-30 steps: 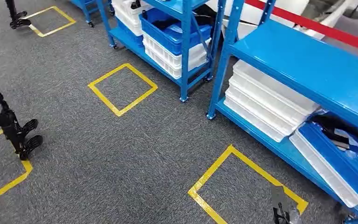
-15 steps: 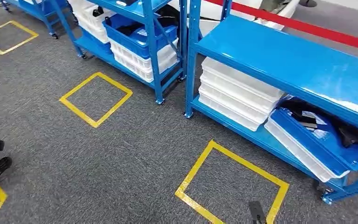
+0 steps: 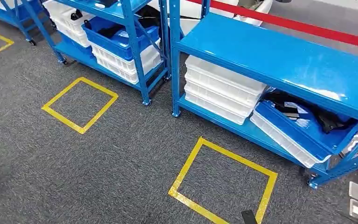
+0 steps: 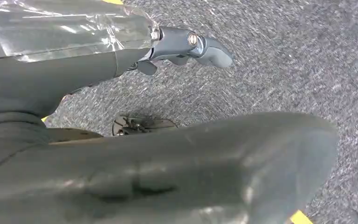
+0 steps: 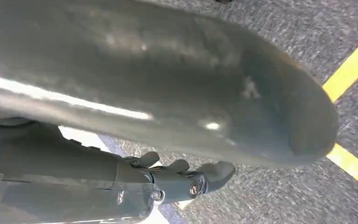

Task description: Take the parts from the cabinet and place them on the table.

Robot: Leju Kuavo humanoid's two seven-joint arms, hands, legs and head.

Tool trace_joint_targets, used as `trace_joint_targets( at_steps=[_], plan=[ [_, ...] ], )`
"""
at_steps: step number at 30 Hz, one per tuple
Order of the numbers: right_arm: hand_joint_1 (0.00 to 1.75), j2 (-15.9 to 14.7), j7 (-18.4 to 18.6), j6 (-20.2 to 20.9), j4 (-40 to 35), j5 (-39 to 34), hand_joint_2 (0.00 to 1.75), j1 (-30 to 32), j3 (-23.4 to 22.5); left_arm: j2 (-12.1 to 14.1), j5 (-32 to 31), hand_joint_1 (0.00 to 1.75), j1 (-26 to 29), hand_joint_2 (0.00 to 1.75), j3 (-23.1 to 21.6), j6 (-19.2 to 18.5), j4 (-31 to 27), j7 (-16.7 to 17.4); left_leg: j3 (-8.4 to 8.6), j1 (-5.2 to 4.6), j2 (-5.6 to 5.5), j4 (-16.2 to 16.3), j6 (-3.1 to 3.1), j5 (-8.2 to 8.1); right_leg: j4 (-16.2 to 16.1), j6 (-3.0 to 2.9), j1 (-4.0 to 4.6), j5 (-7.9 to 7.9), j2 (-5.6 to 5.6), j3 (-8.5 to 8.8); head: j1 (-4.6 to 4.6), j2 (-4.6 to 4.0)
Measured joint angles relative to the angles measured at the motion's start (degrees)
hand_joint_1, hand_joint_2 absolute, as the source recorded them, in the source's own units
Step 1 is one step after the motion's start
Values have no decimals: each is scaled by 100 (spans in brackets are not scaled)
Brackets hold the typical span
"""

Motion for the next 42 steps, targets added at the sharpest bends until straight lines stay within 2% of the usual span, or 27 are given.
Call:
trace_joint_targets(
  at_steps=[3, 4, 5, 7, 8, 9, 11, 12, 13, 14, 17, 18, 20, 22, 23, 24, 26, 27, 28, 30, 33, 34, 35, 38, 39, 40, 42],
  plan=[
    [0, 0, 17, -20, 66, -105, 0, 2, 74, 0, 0, 0, -9, 0, -2, 0, 0, 17, 53, 33, 56, 11, -120, -53, -30, -135, -19, 19, 119, 17, -13, 0],
    [0, 0, 24, -24, 81, -124, 0, 0, 103, 0, -2, 0, -14, 0, -2, 0, 0, 17, 21, 49, -148, 169, -150, -181, -29, -158, -22, 25, 153, 20, -39, 0],
    [0, -2, 35, -26, 90, -135, 0, -14, 129, 0, -2, 0, -11, 0, -2, 0, 0, 20, -147, 47, -291, 540, -158, -420, -27, -194, -20, 28, 193, 9, -76, 0],
    [0, -4, 52, -28, 120, -138, 0, -34, 186, 0, -2, 0, 6, 0, -2, 0, 0, 20, -582, 45, -378, 1477, -169, -849, -24, -233, 9, 30, 283, -3, -100, 0],
    [0, -4, 59, -31, 133, -138, 0, -33, 201, 0, 2, 0, 16, 0, -2, 0, 0, 28, -742, 39, -392, 1796, -157, -912, -19, -234, 24, 30, 346, -4, -105, 0],
    [0, -4, 68, -29, 148, -140, 0, -24, 214, 0, 2, 0, 25, 0, -2, 0, 0, 35, -766, 31, -398, 1805, -134, -824, -15, -234, 35, 30, 411, 2, -107, 0],
    [0, -4, 77, -28, 177, -142, 0, -27, 253, 0, 0, 0, 22, 0, -2, 0, 0, 37, -471, 8, -437, 1085, -46, -340, -6, -234, 57, 29, 545, 15, -113, 0],
    [0, -2, 79, -28, 181, -142, 0, -30, 271, 0, 0, 0, 17, 0, -2, 0, 0, 37, -224, -12, -543, 519, 15, -48, -6, -232, 65, 29, 612, 30, -118, 0],
    [0, 7, 81, -28, 186, -144, 0, -29, 295, 2, 0, 0, 17, 0, -2, 0, 0, 37, -91, -22, -771, 130, 84, 26, -11, -231, 46, 30, 655, 21, -122, 0],
    [0, 20, 94, -28, 199, -153, 0, -47, 319, 15, 0, 0, 14, 0, -2, 0, 0, 52, -72, -18, -834, 72, 85, 16, 12, -211, 72, 27, 696, 0, -87, 0],
    [0, 17, 105, -13, 232, -221, 0, -37, 345, 15, 2, 0, -6, 0, -2, -15, 0, 59, -65, -67, -697, 28, 97, 37, -42, -92, 5, 74, 828, -32, -111, 0],
    [0, 15, 107, -9, 238, -227, 0, -32, 347, 6, 0, 0, -7, 0, -2, -15, 0, 61, -35, 11, -631, -81, 133, 93, -25, -59, 49, 63, 832, -33, -109, 0],
    [0, 28, 105, 11, 249, -234, 0, -31, 361, 7, -2, 0, -13, 0, -2, -15, 0, 61, 0, 17, -519, -147, 192, 129, 320, -25, 42, -210, 410, -176, -26, 0],
    [0, 26, 94, 20, 269, -264, 0, -67, 387, 7, -2, 0, 5, 0, -2, -15, 0, 61, -7, 12, -369, -137, 200, 119, 1226, 39, 16, -667, 291, -610, 7, 0],
    [0, 26, 90, 31, 269, -286, 0, -67, 393, 7, -2, 0, 6, 0, -2, -15, 0, 61, -7, 13, -302, -134, 201, 114, 1572, 69, 3, -771, 280, -772, 3, 0],
    [0, 26, 83, 35, 273, -302, 0, -54, 396, 7, -2, 0, 4, 0, -2, -15, 0, 61, -4, 18, -245, -129, 188, 104, 1679, 99, -14, -731, 270, -821, 11, 0],
    [0, 26, 74, 50, 286, -336, 0, -32, 409, 7, -2, 0, 1, 0, -2, -15, 0, 63, 10, 40, -153, -106, 149, 74, 1094, 131, -52, -330, 225, -518, 13, 0],
    [0, 22, 74, 53, 288, -339, 0, -34, 417, 7, -2, 0, -3, 0, -2, -15, 0, 70, 18, 59, -101, -70, 110, 42, 470, 153, -64, -39, 135, -201, 14, 0],
    [0, 22, 72, 53, 288, -339, 0, -47, 431, 7, -2, 0, -10, 0, -4, -15, 0, 72, 17, 69, -58, -22, 63, 3, -10, 167, -61, 7, -43, 6, 22, 0],
    [0, 28, 74, 70, 295, -345, 0, -60, 446, 11, -2, 0, -25, 0, -4, -15, 0, 85, 19, 19, -30, 17, -10, -41, 42, 23, -20, -21, 14, -16, 22, 0],
    [0, 28, 74, 70, 330, -350, 0, -52, 459, 11, -2, 0, -44, 0, -4, -17, 0, 85, 70, 37, 54, 1, -104, -62, 29, -105, -7, -19, 121, -27, -35, 0],
    [0, 28, 74, 70, 330, -350, 0, -49, 468, 11, -2, 0, -49, 0, -4, -20, 0, 85, 71, 64, -103, 97, -156, -145, 17, -135, -32, -2, 151, -22, -44, 0],
    [0, 26, 74, 70, 332, -352, 0, -56, 483, 11, -2, 0, -54, 0, -4, -30, 0, 87, -39, 60, -277, 344, -170, -336, 18, -162, -34, 4, 187, -31, -83, 0],
    [0, 26, 92, 70, 350, -369, 0, -81, 494, 11, 0, 0, -31, 0, -4, -61, 0, 118, -638, 55, -388, 1636, -177, -930, 21, -209, 2, 12, 315, -47, -113, 0],
    [0, 26, 98, 70, 365, -374, 0, -77, 498, 11, 0, 0, -22, 0, -7, -70, 0, 127, -747, 49, -394, 1838, -165, -931, 21, -211, 15, 12, 372, -43, -122, 0],
    [0, 26, 114, 70, 376, -384, 0, -68, 502, 11, 0, 0, -19, 0, -7, -81, 0, 138, -713, 35, -398, 1732, -131, -788, 22, -212, 26, 12, 431, -34, -120, 0],
    [0, 26, 122, 70, 382, -398, 0, -69, 514, 11, 0, 0, -25, 0, -7, -83, 0, 138, -349, 4, -460, 880, -26, -256, 22, -210, 46, 12, 562, -7, -127, 0]
  ],
)
